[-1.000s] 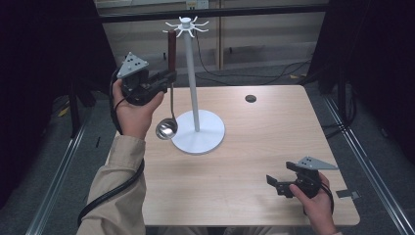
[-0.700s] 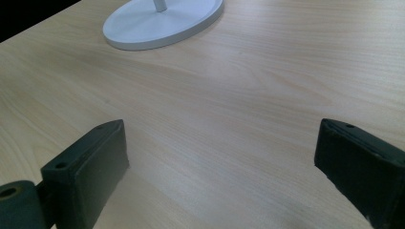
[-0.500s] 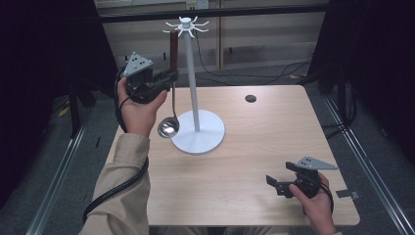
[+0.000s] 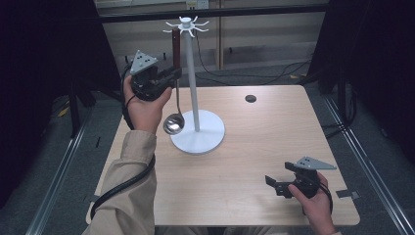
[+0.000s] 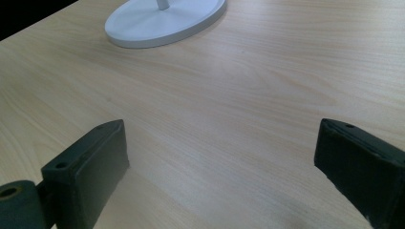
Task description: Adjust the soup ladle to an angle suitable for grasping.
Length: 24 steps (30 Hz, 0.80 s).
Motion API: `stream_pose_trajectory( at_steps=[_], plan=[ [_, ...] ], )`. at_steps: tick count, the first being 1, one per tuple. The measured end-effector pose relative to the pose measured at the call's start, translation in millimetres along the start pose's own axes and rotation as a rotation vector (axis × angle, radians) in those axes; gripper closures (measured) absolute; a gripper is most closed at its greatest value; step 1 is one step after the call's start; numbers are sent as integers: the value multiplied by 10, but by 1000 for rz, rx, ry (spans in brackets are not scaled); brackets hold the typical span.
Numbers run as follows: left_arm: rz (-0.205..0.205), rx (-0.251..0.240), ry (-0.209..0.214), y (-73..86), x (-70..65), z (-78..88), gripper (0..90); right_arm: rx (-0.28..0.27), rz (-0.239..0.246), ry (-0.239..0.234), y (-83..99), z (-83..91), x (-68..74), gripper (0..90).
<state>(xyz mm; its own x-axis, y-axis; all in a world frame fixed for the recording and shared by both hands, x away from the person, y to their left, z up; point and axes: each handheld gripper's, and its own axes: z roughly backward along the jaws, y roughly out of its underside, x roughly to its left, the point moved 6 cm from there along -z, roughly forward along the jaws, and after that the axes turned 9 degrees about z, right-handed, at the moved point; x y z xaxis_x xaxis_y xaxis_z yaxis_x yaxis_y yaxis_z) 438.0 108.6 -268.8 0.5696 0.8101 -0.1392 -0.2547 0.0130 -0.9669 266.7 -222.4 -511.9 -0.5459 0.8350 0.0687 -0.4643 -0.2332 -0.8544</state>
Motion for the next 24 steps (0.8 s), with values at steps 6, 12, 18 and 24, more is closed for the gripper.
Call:
stream_pose_trajectory(
  at_steps=[6,12,18,24],
  plan=[
    [3,-11,-3,16,-19,-37,745,1,2,0,-1,-2,2,39],
    [25,-30,-8,30,-36,-60,743,0,-1,1,-2,3,-3,39],
    [20,-31,3,37,-38,-72,741,-1,-5,-1,-4,8,-1,39],
    [28,-39,13,44,-30,-69,738,-1,-4,0,-8,-9,-2,39]
  ],
)
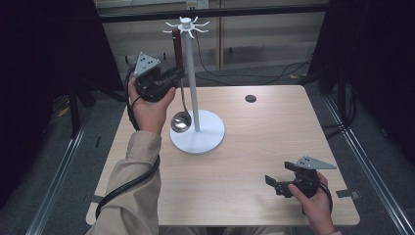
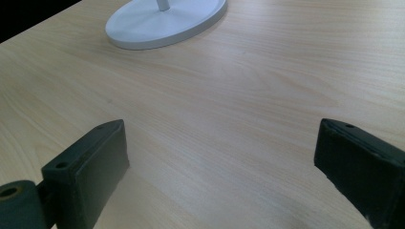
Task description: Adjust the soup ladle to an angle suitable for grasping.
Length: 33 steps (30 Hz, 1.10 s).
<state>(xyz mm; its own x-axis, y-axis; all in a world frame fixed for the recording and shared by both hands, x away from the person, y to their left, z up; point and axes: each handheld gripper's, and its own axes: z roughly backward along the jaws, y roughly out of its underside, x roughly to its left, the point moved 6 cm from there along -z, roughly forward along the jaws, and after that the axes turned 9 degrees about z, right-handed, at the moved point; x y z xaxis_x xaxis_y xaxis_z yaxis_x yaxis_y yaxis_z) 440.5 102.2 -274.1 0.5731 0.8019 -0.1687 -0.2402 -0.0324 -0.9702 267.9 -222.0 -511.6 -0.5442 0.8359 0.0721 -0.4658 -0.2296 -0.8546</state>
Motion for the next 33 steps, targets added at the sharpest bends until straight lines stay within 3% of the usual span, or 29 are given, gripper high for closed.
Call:
stream_pose_trajectory(
  at_steps=[12,24,29,33],
  plan=[
    [11,-11,25,-1,-12,19,720,5,-3,6,26,24,-4,39],
    [-35,-24,23,-50,-11,61,657,6,-7,14,51,46,-21,39],
    [-52,-22,5,6,30,56,549,10,-8,13,62,46,-21,39],
    [-35,1,13,83,35,36,443,9,-8,14,60,46,-20,40]
  ],
)
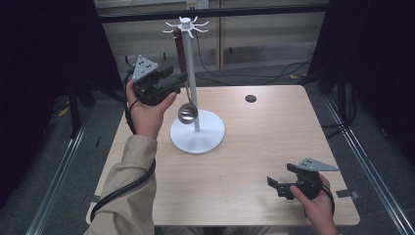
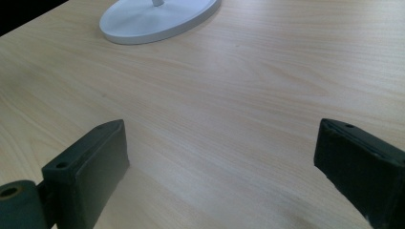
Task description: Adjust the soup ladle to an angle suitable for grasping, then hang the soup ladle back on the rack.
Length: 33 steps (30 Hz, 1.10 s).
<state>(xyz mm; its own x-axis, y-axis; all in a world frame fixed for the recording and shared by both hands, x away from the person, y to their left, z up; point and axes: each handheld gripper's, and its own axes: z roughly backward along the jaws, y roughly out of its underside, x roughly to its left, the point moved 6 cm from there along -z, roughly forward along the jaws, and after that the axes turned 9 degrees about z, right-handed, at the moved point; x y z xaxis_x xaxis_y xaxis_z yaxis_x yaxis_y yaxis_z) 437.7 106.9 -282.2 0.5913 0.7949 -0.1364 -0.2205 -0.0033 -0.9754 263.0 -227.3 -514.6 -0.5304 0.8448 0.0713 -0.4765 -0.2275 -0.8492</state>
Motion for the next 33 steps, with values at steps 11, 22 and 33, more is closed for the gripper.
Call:
stream_pose_trajectory(
  at_steps=[11,22,33],
  plan=[
    [17,15,13,177,-23,16,257,-1,11,0,-20,1,16,40],
    [23,55,21,376,2,58,203,11,7,0,28,12,13,40],
    [40,69,32,575,18,115,189,2,5,13,26,85,17,41]
  ],
)
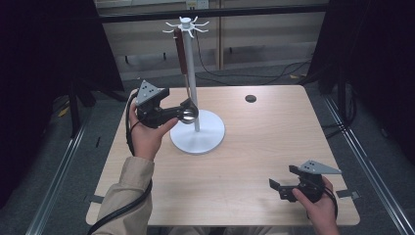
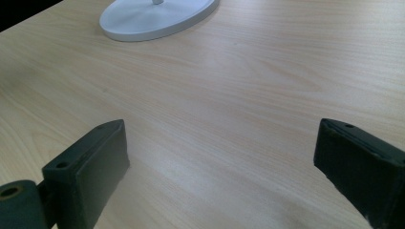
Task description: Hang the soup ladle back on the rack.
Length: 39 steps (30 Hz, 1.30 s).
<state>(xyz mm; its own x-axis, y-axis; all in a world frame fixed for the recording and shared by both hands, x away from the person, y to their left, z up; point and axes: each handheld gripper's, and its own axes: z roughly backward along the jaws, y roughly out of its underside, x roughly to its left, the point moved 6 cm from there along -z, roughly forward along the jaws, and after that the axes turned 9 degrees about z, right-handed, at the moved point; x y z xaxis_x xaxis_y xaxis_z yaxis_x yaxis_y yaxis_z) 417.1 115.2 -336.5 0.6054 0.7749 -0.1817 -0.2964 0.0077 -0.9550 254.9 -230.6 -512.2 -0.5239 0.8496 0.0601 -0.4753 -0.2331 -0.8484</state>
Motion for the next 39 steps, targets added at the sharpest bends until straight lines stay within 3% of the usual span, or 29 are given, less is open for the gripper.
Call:
stream_pose_trajectory(
  at_steps=[28,39],
  plan=[
    [23,16,-14,366,133,191,159,-9,23,-8,-49,-53,27,43],
    [4,29,-31,505,206,223,111,-3,23,-9,-47,-62,34,44]
  ],
)
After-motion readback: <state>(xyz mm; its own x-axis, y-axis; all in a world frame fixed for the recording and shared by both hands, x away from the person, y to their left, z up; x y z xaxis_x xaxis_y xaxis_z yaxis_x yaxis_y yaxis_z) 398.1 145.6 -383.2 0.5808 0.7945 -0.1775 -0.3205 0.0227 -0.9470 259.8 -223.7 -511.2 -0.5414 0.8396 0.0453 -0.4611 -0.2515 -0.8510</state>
